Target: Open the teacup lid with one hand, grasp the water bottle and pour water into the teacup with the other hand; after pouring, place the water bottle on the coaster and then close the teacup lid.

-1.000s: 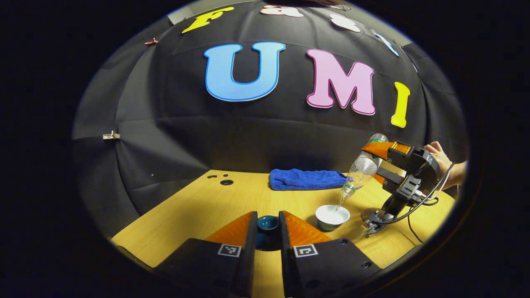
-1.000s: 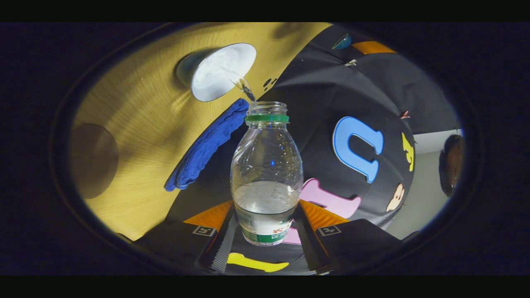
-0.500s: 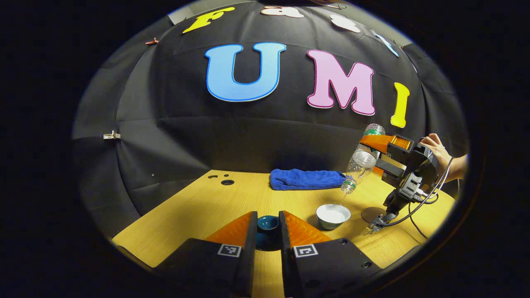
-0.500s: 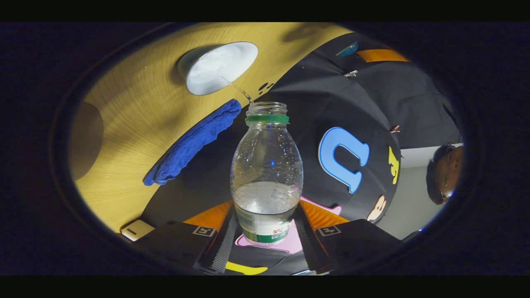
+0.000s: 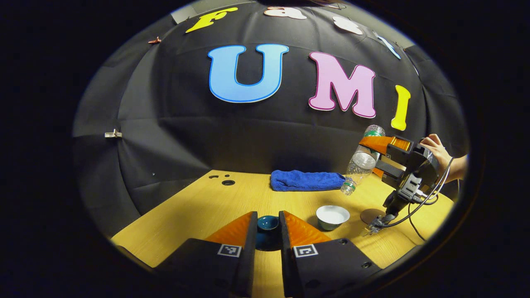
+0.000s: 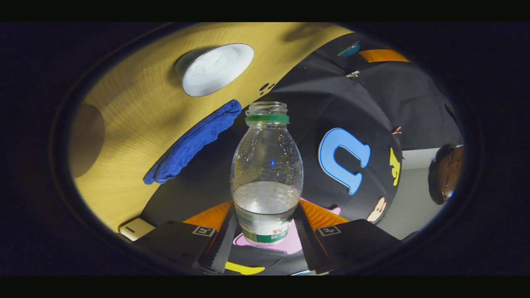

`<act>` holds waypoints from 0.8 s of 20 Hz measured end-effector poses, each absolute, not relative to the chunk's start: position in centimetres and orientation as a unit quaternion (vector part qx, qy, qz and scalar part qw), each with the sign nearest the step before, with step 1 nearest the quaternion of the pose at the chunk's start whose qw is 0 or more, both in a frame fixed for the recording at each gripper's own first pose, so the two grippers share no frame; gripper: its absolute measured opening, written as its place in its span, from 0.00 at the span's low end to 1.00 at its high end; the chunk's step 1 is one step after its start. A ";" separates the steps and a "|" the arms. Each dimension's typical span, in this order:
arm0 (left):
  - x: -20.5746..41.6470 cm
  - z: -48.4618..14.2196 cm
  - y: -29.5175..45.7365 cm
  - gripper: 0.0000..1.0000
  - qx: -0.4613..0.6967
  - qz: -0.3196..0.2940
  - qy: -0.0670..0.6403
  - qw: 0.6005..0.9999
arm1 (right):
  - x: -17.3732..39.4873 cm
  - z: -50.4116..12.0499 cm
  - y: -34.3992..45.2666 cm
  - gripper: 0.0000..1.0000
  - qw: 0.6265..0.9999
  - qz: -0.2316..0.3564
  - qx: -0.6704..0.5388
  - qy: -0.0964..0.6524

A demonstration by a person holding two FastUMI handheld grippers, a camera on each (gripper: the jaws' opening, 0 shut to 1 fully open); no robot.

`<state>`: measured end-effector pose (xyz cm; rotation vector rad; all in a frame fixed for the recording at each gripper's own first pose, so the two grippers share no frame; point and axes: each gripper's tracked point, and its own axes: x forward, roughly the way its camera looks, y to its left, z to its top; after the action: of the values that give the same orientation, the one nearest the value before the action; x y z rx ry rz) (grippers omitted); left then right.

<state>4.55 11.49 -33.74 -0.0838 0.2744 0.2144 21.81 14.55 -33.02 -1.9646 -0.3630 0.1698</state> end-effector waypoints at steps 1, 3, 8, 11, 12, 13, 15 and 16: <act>4.5 -33.8 11.4 0.31 -0.042 0.106 0.137 0.984 | 21.8 -33.5 14.2 0.73 0.554 0.076 -0.818 -0.137; 4.5 -33.8 11.4 0.27 -0.043 0.107 0.138 0.984 | 21.4 -35.6 13.4 0.73 0.613 0.096 -0.780 -0.084; 4.5 -33.8 11.5 0.29 -0.040 0.107 0.140 0.984 | 19.6 -38.4 13.7 0.74 0.748 0.133 -0.650 0.027; 4.7 -33.9 11.1 0.36 -0.039 0.104 0.141 0.984 | 18.1 -39.6 14.8 0.74 0.827 0.154 -0.534 0.087; 4.8 -33.9 10.9 0.27 -0.039 0.102 0.141 0.984 | 17.8 -39.7 15.3 0.74 0.846 0.161 -0.498 0.101; 5.0 -34.0 10.7 0.27 -0.041 0.100 0.141 0.984 | 17.2 -39.8 15.7 0.74 0.863 0.164 -0.464 0.112; 5.3 -33.7 10.3 0.31 -0.043 0.096 0.140 0.985 | 17.1 -38.9 16.9 0.74 0.896 0.174 -0.387 0.132; 5.5 -33.6 10.2 0.31 -0.042 0.094 0.139 0.985 | 16.8 -38.7 17.4 0.73 0.912 0.178 -0.341 0.141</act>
<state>5.49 10.16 -33.63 -0.0844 0.2797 0.1894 16.83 17.43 -38.72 -0.7037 0.2910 0.3666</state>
